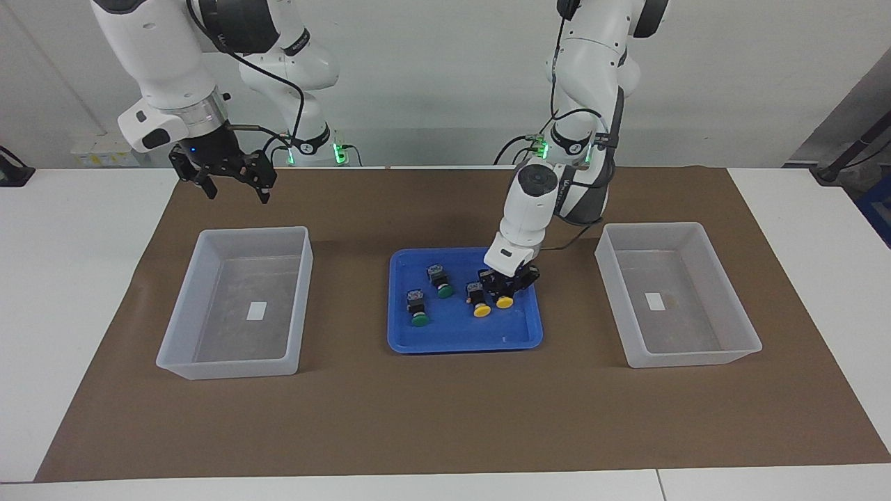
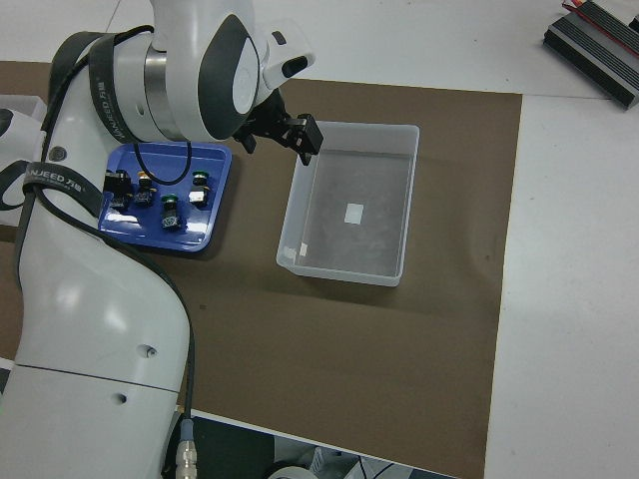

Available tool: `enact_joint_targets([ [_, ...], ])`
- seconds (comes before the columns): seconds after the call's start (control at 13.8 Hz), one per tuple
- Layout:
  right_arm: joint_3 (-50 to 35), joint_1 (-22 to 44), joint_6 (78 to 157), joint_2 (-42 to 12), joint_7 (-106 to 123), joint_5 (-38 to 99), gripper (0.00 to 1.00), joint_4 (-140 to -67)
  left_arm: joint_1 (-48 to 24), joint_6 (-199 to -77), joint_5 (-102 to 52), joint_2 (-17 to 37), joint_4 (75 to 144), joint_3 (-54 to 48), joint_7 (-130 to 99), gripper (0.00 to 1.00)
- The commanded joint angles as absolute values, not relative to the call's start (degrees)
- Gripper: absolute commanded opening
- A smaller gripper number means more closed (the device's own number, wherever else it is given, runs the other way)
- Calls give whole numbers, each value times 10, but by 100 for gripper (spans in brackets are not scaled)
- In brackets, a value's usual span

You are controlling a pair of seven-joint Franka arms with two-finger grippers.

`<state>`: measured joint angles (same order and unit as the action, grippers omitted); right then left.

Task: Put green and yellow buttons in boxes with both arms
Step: 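Lower the left gripper and grasp the yellow-topped button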

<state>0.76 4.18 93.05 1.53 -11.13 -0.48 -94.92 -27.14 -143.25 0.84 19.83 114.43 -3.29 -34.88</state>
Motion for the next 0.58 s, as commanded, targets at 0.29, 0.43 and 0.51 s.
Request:
enact_joint_targets([
  [0.29, 8, 32, 929, 25, -119, 7, 100, -959, -251, -1337, 18, 202, 1063, -31, -349, 0],
  [0.43, 8, 35, 912, 28, -119, 7, 100, -962, -232, -1288, 18, 197, 1024, -32, -345, 0],
  [0.51, 7, 36, 912, 28, -120, 7, 100, -962, -222, -1262, 16, 193, 1004, -32, -344, 0],
])
